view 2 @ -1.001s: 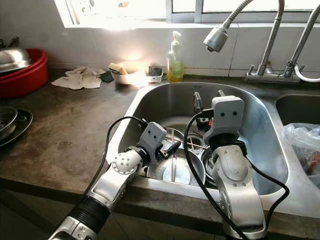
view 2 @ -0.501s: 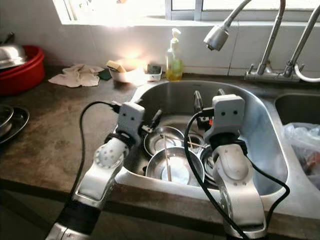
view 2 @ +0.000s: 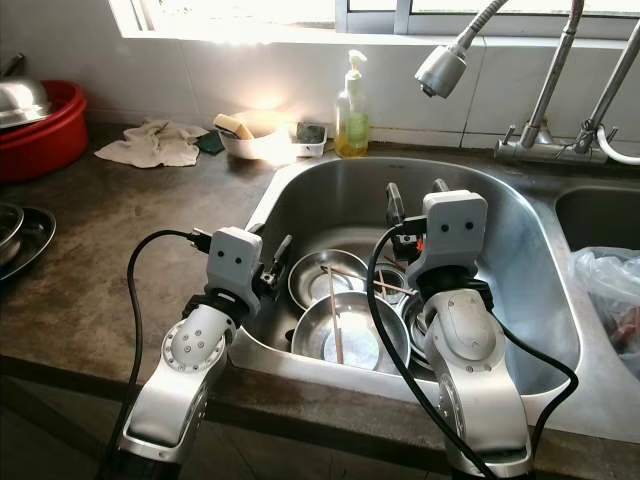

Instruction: Kitchen organization

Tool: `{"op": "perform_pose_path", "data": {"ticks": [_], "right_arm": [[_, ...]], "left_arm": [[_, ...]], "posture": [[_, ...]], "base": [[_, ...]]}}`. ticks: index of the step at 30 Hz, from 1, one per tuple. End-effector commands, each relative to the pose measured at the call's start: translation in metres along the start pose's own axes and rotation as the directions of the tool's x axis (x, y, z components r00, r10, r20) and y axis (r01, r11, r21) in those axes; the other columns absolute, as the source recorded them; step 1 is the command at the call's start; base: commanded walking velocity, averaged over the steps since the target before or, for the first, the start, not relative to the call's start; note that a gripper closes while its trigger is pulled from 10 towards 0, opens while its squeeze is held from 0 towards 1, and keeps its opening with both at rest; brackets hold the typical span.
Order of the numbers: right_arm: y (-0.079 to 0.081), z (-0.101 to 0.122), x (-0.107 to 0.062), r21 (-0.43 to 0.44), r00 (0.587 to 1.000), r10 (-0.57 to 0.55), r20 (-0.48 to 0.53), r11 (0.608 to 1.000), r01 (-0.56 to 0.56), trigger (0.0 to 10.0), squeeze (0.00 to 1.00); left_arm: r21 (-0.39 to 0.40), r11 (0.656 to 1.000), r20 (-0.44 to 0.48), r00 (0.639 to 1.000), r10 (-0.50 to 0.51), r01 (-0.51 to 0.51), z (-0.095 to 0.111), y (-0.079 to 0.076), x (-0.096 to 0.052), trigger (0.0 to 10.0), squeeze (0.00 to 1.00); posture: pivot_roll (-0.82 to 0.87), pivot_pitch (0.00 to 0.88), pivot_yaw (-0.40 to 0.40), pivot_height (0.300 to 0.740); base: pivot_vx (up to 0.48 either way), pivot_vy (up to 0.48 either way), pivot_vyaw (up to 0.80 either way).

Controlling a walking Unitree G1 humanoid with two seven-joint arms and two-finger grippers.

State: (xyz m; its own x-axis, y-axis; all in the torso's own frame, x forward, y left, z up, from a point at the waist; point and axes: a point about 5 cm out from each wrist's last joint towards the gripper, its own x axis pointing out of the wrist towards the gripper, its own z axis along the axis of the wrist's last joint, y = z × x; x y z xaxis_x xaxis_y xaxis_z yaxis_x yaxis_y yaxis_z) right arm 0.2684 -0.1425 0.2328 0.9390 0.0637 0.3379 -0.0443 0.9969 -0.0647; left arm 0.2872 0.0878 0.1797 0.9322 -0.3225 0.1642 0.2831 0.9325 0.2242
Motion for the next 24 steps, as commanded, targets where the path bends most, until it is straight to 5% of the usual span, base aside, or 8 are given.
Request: {"op": "perform_pose_path", "data": {"ticks": [1,5,6,7,11,13,23,24], "right_arm": [[0.001,-0.002,-0.002,0.007,1.000,0.009,-0.018,1.000,-0.009,10.0,0.00],[0.002,-0.004,-0.003,0.010,1.000,0.012,-0.024,1.000,-0.012,10.0,0.00],[0.002,-0.004,-0.003,0.010,1.000,0.011,-0.025,1.000,-0.011,10.0,0.00],[0.002,-0.004,-0.003,0.011,1.000,0.012,-0.025,1.000,-0.011,10.0,0.00],[0.003,-0.004,-0.004,0.013,1.000,0.015,-0.025,1.000,-0.015,10.0,0.00],[0.003,-0.005,-0.004,0.012,0.999,0.019,-0.026,1.000,-0.019,10.0,0.00],[0.004,-0.005,-0.004,0.011,0.999,0.023,-0.025,1.000,-0.023,10.0,0.00],[0.004,-0.005,-0.004,0.011,0.999,0.023,-0.024,1.000,-0.023,10.0,0.00]], "left_arm": [[0.016,0.999,0.000,1.000,0.030,-0.030,0.004,0.002,-0.004,10.0,0.00],[0.012,0.997,0.000,0.997,0.071,-0.071,0.005,0.006,-0.006,10.0,0.00],[0.009,0.997,0.009,0.997,0.076,-0.077,0.006,0.006,-0.006,10.0,0.29],[-0.010,0.996,0.021,0.996,0.084,-0.084,0.008,0.006,-0.006,10.0,1.00],[-0.030,0.996,0.014,0.996,0.087,-0.087,0.008,0.006,-0.006,10.0,1.00],[-0.008,0.998,-0.022,0.998,0.055,-0.055,0.004,0.001,-0.006,10.0,0.00],[-0.052,0.998,-0.026,0.999,0.027,-0.029,0.003,-0.008,-0.008,10.0,0.00],[-0.073,0.996,-0.012,0.999,0.041,-0.041,0.005,-0.007,-0.008,10.0,0.92]], "posture": [[0.02,0.049,-0.023,0.740],[0.02,0.050,-0.022,0.740],[0.02,0.050,-0.022,0.740],[0.02,0.048,-0.022,0.740],[0.02,0.044,-0.022,0.740],[0.02,0.040,-0.023,0.740],[0.02,0.031,-0.020,0.740],[0.02,0.030,-0.021,0.740]], "base": [[0.000,0.000,0.00],[0.000,0.000,0.00],[0.000,0.000,0.00],[0.000,0.000,0.00],[0.000,0.000,0.00],[0.000,0.000,0.00],[0.000,0.000,0.00],[0.000,0.000,0.00]]}}
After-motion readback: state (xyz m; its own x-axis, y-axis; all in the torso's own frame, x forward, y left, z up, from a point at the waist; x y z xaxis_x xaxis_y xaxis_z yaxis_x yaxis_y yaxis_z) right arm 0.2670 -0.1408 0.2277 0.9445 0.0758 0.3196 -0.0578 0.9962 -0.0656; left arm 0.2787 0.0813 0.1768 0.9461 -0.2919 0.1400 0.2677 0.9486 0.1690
